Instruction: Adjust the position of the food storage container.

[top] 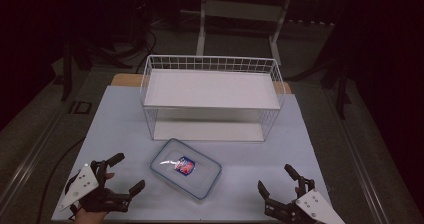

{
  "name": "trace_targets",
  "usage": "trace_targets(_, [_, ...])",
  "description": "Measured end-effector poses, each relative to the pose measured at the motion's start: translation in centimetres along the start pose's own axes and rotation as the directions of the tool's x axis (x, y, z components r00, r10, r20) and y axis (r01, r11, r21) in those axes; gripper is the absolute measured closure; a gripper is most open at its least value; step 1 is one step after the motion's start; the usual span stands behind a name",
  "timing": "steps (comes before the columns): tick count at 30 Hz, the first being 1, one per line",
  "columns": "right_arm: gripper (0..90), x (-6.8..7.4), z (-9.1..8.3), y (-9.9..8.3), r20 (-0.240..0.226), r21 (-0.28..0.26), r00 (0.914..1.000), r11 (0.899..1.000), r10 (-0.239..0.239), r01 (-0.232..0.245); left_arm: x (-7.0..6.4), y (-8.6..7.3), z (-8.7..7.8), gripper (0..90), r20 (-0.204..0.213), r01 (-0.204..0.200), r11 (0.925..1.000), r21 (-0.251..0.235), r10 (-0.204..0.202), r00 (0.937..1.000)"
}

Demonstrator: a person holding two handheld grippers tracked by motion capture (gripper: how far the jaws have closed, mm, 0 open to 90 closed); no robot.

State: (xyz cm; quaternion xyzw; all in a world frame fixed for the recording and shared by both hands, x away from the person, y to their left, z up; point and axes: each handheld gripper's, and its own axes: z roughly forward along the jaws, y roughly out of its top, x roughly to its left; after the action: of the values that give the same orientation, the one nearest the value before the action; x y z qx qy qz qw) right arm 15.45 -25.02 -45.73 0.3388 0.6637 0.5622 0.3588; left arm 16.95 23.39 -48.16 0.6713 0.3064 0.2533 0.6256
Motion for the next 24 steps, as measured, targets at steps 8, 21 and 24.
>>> trace_targets(8, [11.1, 1.1, 0.7, 1.5, -0.012, 0.01, 0.9983, 0.998, 0.056, -0.056, -0.2, 0.3, -0.1, 0.0, -0.013, 0.003, 0.9995, -0.03, -0.004, 0.9999])
trace_targets(21, [42.3, 4.7, 5.1, 4.5, -0.309, 0.116, 0.9494, 0.993, 0.058, -0.023, -0.1, 0.1, 0.1, 0.0, 0.001, -0.033, 0.9995, -0.003, 0.033, 0.9995])
trace_targets(24, [55.7, 6.3, 5.8, 3.5, -0.34, 0.163, 0.939, 0.987, 0.053, 0.003, 0.1, 0.1, -0.1, 0.0, 0.011, -0.018, 0.9998, -0.008, 0.018, 0.9998])
